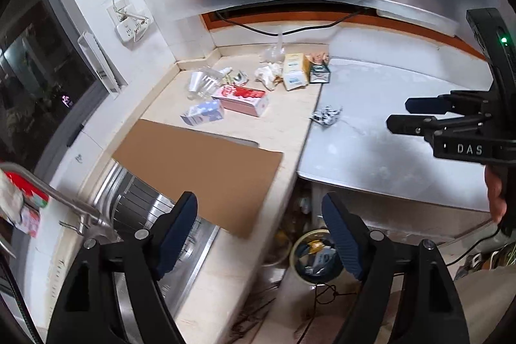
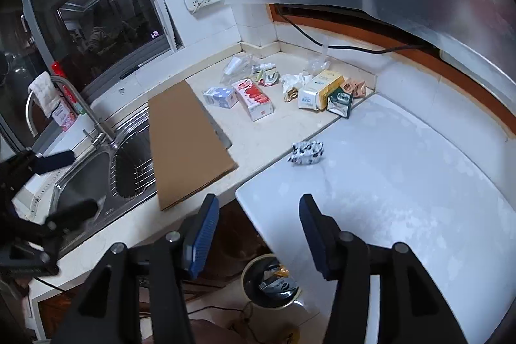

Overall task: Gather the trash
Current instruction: 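Raise both tools and move the right gripper to the black-and-white wrapper, then grasp the black-and-white wrapper with the right gripper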

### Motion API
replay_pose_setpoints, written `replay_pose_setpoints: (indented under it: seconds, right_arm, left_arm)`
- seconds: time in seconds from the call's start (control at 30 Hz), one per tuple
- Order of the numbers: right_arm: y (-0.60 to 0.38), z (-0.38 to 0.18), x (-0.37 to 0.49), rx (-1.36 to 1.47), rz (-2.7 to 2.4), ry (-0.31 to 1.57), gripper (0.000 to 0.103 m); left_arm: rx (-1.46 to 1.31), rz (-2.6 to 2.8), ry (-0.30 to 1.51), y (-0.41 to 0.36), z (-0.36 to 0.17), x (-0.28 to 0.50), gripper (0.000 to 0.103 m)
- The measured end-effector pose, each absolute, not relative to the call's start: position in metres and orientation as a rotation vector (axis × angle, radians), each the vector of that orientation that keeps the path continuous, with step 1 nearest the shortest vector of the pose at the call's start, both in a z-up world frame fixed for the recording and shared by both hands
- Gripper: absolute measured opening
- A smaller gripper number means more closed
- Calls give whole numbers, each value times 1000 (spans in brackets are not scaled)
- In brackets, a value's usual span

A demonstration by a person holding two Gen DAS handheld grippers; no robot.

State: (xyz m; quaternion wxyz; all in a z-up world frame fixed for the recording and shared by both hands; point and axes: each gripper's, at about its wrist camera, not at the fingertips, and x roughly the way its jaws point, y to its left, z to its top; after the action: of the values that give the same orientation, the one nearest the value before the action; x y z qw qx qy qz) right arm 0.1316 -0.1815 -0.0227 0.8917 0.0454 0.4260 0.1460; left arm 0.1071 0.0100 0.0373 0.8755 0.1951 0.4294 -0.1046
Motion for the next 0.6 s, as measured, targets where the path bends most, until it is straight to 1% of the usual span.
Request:
replay_pose_setpoints:
  seconds: [0.23, 0.6]
  right_arm:
    - [-182, -56, 191, 99, 215, 955, 54]
    - [-180, -129, 293, 210, 27, 1116, 54]
  left_arm:
    - [429, -251, 928, 33, 30, 163, 80]
    - [438, -366, 1029, 82, -13, 281, 80]
